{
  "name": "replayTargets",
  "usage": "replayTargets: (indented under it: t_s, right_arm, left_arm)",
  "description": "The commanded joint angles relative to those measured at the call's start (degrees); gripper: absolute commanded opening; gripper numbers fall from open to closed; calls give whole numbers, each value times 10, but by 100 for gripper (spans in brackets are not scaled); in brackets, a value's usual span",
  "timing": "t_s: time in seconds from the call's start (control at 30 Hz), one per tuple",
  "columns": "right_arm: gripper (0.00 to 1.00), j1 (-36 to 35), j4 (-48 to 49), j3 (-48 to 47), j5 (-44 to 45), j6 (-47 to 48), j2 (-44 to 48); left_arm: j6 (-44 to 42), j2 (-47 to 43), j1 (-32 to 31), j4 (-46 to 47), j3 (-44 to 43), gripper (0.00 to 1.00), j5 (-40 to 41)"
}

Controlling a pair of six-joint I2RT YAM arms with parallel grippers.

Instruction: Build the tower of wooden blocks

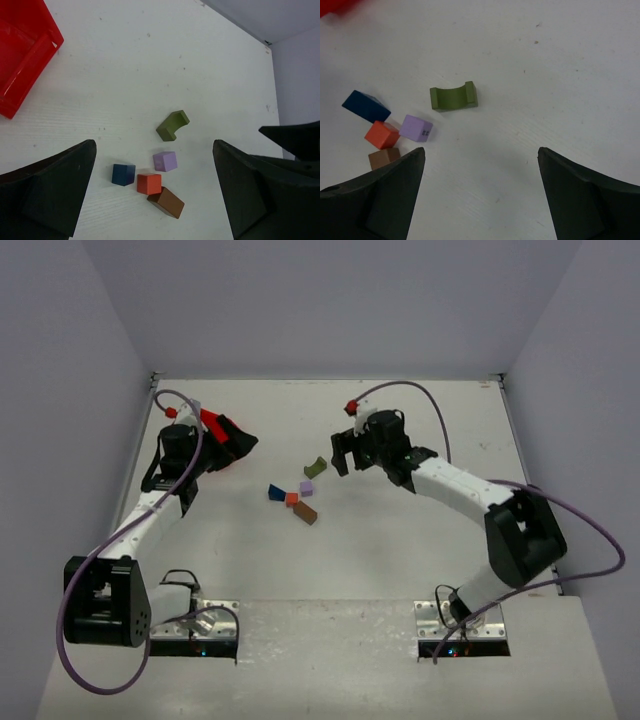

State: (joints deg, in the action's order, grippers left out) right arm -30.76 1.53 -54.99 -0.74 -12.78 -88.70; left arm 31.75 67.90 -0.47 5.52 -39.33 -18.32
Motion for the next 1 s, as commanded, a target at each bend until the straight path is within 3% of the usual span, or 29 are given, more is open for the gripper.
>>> replayTargets:
  t_s: [0.0,0.3,0.4,0.53,0.97]
  right_arm:
    - [86,-5,-28,-160,11,45,-124]
    - [73,-7,-54,-266,-32,47,-274]
    - [66,-8,-52,-270,-43,44,-293]
    - [63,-11,-48,-269,-51,38,-308]
    - [25,-19,-20,-253,-74,36,-324]
  left_arm:
    - [-3,-9,-5,62,-12,100,21]
    - [-3,39,-7,86,-19,100,-14]
    - [-3,54,-8,88,-23,100,-21]
    - [0,62,-10,93,-26,100,-19]
    - [-10,83,-30,96,-37,100,-61]
